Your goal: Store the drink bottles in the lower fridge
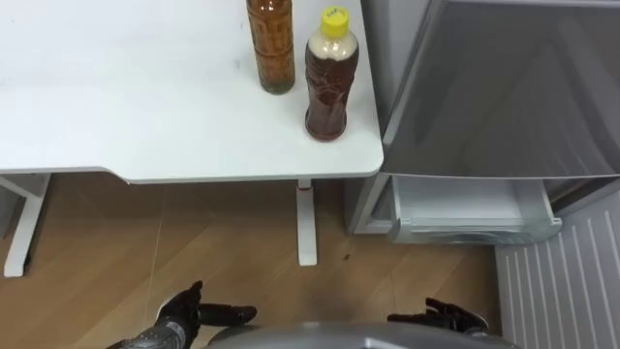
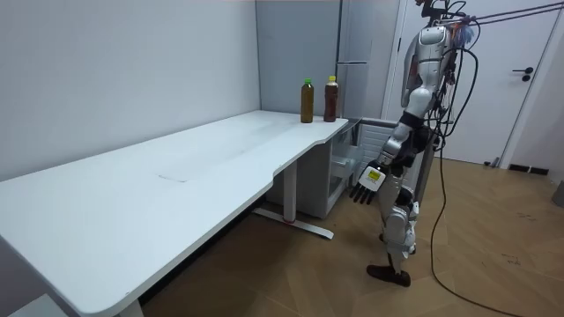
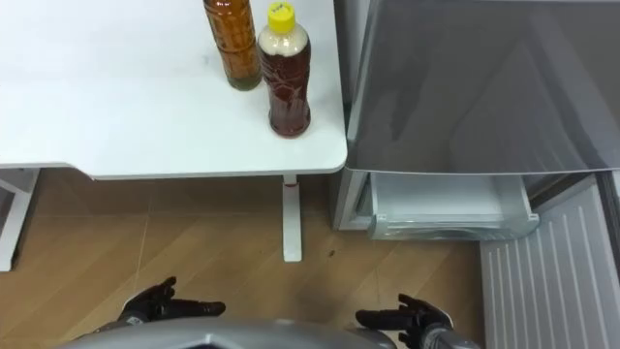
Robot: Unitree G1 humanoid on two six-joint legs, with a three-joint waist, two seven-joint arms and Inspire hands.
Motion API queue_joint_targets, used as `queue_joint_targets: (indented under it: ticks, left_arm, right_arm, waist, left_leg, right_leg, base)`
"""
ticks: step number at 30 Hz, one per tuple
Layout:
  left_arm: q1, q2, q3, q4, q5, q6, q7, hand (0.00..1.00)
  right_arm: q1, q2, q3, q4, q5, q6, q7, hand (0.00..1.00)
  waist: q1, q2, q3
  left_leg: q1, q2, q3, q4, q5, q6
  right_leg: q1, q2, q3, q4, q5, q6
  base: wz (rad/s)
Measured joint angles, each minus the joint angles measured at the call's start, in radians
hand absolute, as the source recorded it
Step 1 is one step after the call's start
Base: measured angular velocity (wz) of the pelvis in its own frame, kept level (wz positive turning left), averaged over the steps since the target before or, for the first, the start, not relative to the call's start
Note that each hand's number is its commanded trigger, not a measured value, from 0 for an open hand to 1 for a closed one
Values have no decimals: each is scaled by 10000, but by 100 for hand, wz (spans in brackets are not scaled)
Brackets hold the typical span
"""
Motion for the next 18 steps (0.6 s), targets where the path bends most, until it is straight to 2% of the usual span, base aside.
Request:
queue_joint_targets:
  ticks: [8,11,13,18]
  left_arm:
    - [57,3,154,75,3,15,12,0]
    - [129,2,347,149,-22,107,16,0]
    - [128,-6,564,154,-20,258,37,0]
    - [133,-23,859,274,-19,295,182,0]
  right_arm:
    - [-23,-19,-60,-14,-409,15,200,0]
    - [-81,-19,-35,-9,-652,156,215,0]
    - [-124,-17,-33,-5,-708,294,215,0]
    - [-129,-12,-50,33,-708,438,207,0]
  waist:
    - [33,-47,-24]
    - [72,-103,-26]
    - [91,-122,-56]
    - [88,-128,-50]
  left_leg:
    - [7,0,-3,-2,0,1]
    - [9,0,-2,-10,-1,1]
    - [12,0,-3,-10,-2,1]
    - [99,-1,-31,-8,-2,1]
  right_leg:
    - [-3,-2,14,11,0,-1]
    - [-7,1,16,1,0,0]
    - [-7,2,16,2,1,-1]
    - [93,1,-1,2,1,-2]
  base:
    - [0]
    - [0]
    - [0]
    - [0]
